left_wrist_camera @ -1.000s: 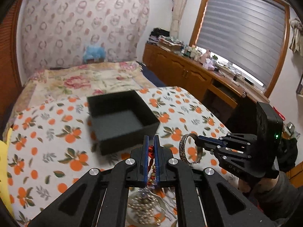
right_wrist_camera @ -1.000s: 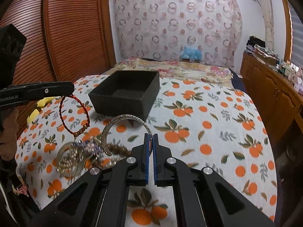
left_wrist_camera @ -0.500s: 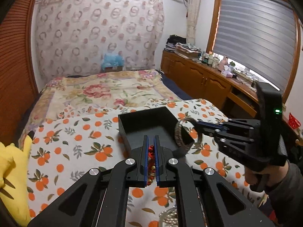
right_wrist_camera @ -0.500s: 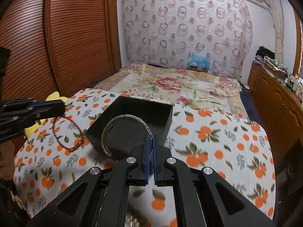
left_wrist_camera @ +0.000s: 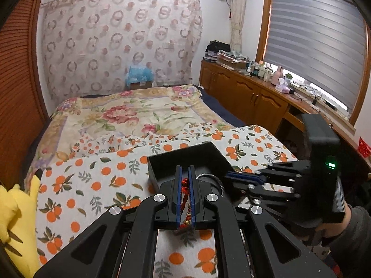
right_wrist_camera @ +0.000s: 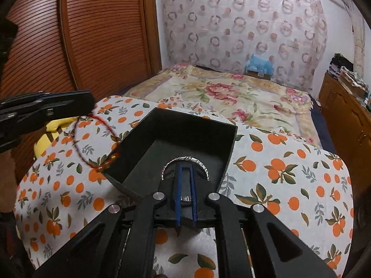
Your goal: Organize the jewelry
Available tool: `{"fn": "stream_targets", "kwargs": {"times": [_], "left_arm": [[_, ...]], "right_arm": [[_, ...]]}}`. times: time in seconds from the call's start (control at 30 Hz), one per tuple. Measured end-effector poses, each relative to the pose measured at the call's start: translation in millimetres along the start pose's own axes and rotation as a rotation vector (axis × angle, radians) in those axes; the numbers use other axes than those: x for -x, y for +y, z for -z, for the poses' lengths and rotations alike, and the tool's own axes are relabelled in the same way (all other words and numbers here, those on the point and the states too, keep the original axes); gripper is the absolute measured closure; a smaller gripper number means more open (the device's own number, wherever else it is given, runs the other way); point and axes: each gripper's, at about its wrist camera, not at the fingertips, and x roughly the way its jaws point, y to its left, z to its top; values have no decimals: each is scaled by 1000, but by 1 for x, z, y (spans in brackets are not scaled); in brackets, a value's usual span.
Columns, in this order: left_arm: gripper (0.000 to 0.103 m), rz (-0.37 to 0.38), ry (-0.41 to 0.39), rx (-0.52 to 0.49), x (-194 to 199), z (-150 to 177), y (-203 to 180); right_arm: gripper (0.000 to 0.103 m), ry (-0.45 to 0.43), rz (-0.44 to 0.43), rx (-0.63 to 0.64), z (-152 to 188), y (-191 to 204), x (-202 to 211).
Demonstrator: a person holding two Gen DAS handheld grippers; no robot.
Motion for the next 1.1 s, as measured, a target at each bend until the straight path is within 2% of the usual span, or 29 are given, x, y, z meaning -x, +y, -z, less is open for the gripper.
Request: {"fn": "stream_targets", "kwargs": {"times": [0.4, 0.47, 0.5, 0.53, 0.57, 0.73, 0.87, 0.97, 1.1], "left_arm": [[98, -22, 46, -10, -47, -18, -2], [94, -28, 57, -4, -50, -17, -3], [87, -24, 60, -2, -50, -16, -3], [80, -25, 57, -7, -49, -13, -5], [78, -31, 57, -12, -48, -11, -5], [77, -16, 66, 6, -32, 8, -5], [76, -13, 54, -23, -9, 30, -14], [69, -3, 50, -19, 9, 51, -19], [63, 3, 44, -6, 26, 77, -24]], "right_arm": [[93, -40, 2, -28, 42, -14, 47], [93, -46, 4, -35, 50, -14, 55], [93, -51, 3, -38, 54, -14, 59], [93, -54, 2, -40, 58, -14, 62], [93, -54, 0, -43, 63, -13, 66], [93, -25, -22, -61, 84, -10, 72], [93, -11, -35, -71, 102, -3, 77], [93, -10, -37, -72, 112, 5, 84], [85, -3, -49, -59, 122, 18, 91]]}}
